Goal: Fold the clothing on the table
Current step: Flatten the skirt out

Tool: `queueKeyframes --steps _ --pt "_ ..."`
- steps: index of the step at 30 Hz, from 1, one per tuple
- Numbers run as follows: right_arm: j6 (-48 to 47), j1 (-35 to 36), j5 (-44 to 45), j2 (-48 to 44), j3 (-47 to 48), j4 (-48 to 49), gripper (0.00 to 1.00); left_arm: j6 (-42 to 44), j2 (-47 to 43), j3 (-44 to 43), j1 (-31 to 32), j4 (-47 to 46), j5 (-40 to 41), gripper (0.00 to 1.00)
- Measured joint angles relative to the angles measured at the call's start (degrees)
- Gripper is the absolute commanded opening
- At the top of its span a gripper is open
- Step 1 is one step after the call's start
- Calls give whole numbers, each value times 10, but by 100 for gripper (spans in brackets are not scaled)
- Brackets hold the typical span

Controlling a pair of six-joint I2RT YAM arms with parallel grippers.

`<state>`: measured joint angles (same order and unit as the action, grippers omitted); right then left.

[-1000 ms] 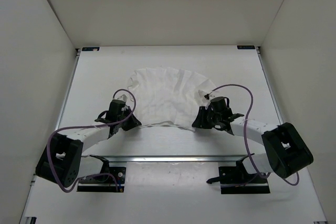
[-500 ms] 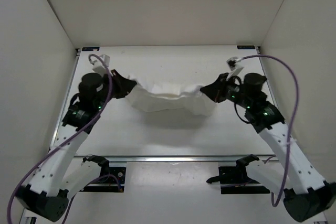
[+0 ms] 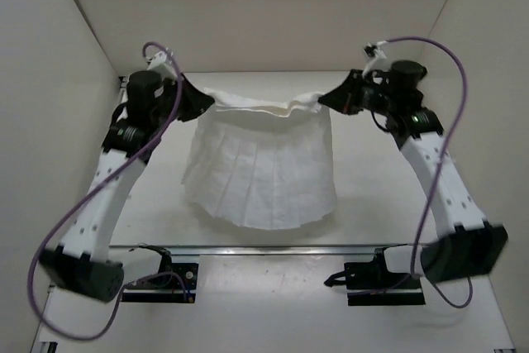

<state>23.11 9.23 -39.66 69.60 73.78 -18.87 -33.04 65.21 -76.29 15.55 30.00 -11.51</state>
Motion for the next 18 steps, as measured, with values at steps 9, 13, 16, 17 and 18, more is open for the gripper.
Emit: queueKeyframes --steps 9,13,16,17,18 --pt "-43 36 65 301 401 -145 0 42 318 -335 -20 111 22 0" --pt "-33 19 45 191 260 -80 0 45 204 -211 -17 57 31 0" --pt "-17 -10 16 137 120 -19 0 32 88 -16 -16 -17 26 0" --pt "-9 -17 7 131 67 2 0 28 68 38 -14 -29 22 0" --pt "-1 -23 0 131 17 28 0 19 56 112 -12 -62 16 0"
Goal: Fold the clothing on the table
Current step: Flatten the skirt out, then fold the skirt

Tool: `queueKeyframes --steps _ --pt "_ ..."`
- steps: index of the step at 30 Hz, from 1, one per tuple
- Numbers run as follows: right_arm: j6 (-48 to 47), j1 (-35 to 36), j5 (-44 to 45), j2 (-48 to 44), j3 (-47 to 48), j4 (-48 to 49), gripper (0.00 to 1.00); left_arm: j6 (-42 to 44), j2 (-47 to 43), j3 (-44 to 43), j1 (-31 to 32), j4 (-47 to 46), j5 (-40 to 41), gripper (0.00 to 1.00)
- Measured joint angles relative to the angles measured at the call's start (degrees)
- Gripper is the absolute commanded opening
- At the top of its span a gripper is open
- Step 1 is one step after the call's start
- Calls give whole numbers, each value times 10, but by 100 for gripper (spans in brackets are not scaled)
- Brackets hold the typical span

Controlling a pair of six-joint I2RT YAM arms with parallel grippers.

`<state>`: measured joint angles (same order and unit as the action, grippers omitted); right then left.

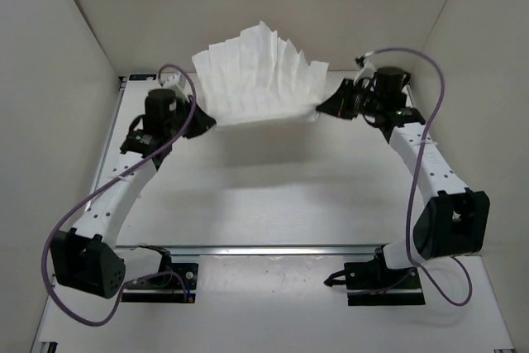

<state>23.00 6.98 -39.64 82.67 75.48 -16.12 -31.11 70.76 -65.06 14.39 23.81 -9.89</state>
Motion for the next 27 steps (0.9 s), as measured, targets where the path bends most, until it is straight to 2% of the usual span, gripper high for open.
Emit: queueKeyframes --steps 2,6,10,13,19,22,27 --pt "16 -3 -3 10 -104 40 0 -9 11 68 4 -26 -4 0" --pt "43 12 11 20 -277 40 0 -37 53 246 27 -76 -12 0" --pt "56 52 37 -14 -367 37 0 -52 27 350 63 -65 -10 0" --pt "61 76 60 -80 -412 12 0 -58 -41 372 86 -44 2 0" --pt "48 110 110 -181 -419 -66 0 -60 -214 379 110 14 5 0" --pt "40 121 118 -249 -420 -123 0 -59 -268 369 114 63 4 0" --pt "29 126 110 -370 -420 -210 0 -61 -311 330 124 136 -9 0"
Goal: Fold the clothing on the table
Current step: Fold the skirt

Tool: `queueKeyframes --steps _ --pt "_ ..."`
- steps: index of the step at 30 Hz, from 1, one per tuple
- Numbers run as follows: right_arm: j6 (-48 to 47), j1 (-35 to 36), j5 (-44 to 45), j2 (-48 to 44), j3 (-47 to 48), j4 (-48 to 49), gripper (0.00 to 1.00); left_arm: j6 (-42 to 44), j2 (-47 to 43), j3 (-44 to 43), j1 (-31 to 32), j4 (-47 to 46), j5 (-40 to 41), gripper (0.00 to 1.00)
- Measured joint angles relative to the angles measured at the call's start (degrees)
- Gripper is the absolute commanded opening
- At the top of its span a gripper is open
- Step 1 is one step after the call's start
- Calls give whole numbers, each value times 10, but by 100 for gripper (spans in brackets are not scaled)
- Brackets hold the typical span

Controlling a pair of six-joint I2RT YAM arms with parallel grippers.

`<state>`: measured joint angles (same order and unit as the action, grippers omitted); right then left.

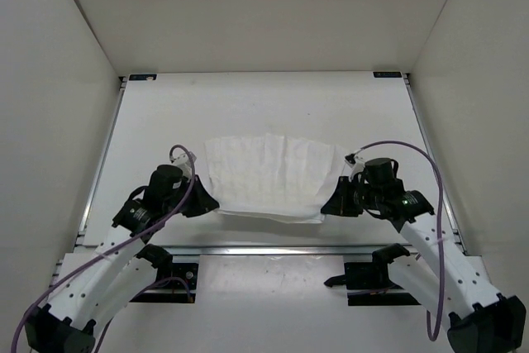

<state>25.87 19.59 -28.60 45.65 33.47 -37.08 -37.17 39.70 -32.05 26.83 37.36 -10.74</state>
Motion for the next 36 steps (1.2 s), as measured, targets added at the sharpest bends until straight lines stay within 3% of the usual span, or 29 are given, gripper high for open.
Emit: queueKeyframes --steps 7,13,19,25,26,28,29,31,34,36 --pt "-18 -28 -43 -101 27 -111 0 -16 -73 -65 -14 90 -60 0" --pt "-52 -86 -80 -75 100 -124 0 -12 -8 -139 -39 71 -84 0" --pt "-33 -166 -151 67 86 15 0 -23 121 -95 -98 -48 -111 0" --pt "22 -178 -180 219 73 181 0 -45 231 -71 -129 -151 -122 0" --pt "27 -178 -179 243 78 199 0 -45 249 -73 -132 -165 -121 3" --pt "33 -177 -176 302 103 221 1 -53 299 -89 -140 -191 -119 34" --pt "35 -177 -173 333 120 233 6 -53 314 -94 -142 -200 -119 38" --pt "36 -179 -160 403 173 245 30 -56 363 -120 -156 -224 -119 68" --pt "30 -190 -134 476 249 263 41 -67 427 -170 -183 -248 -125 68" --pt "25 -192 -117 476 262 275 51 -67 445 -194 -191 -257 -126 68"
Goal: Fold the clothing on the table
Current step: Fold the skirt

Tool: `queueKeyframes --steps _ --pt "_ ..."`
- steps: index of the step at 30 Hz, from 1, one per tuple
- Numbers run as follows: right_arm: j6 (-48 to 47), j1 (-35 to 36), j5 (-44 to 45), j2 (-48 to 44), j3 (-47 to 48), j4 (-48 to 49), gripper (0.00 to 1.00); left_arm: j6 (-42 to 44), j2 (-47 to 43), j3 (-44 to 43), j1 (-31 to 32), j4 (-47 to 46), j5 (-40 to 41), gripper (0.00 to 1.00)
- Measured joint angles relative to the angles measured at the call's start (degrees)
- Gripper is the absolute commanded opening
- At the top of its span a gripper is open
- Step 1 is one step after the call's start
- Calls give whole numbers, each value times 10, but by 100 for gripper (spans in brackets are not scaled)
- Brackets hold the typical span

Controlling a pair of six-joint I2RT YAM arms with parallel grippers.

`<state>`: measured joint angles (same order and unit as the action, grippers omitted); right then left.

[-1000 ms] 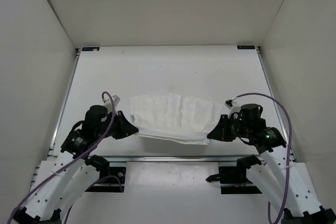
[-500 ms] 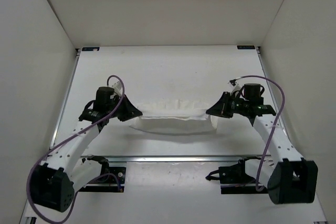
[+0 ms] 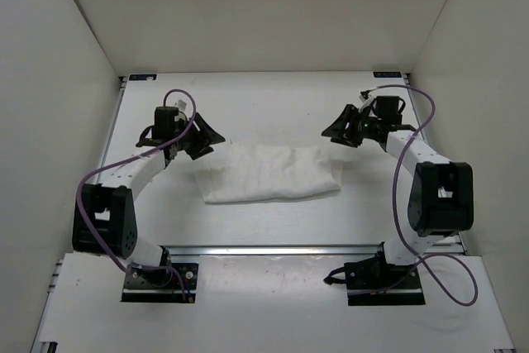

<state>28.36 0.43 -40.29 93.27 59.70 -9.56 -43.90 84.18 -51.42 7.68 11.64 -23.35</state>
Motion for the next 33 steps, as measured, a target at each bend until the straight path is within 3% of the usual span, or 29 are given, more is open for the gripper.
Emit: queueKeyframes --steps 4,10,14,20,26,29,30,31,32,33 --pt "-5 -2 38 -73 -47 7 55 10 -46 19 9 -5 2 68" --pt "13 -1 97 -246 -220 13 55 41 -205 148 47 37 50 68" --pt "38 -4 125 -309 -327 19 58 56 -259 210 60 67 80 69" --pt "74 -32 118 -287 -396 52 59 64 -248 261 63 78 115 69" --pt "111 -40 74 -217 -401 169 59 65 -205 268 84 67 135 71" --pt "131 -42 53 -193 -410 216 56 64 -203 272 87 51 145 71" --pt "136 -42 50 -186 -410 226 52 65 -203 273 87 46 148 70" --pt "139 -42 49 -179 -410 235 39 65 -200 273 85 38 152 69" --pt "142 -42 49 -175 -411 243 30 65 -195 273 85 30 157 63" --pt "144 -42 51 -173 -414 249 28 66 -190 273 85 22 162 52"
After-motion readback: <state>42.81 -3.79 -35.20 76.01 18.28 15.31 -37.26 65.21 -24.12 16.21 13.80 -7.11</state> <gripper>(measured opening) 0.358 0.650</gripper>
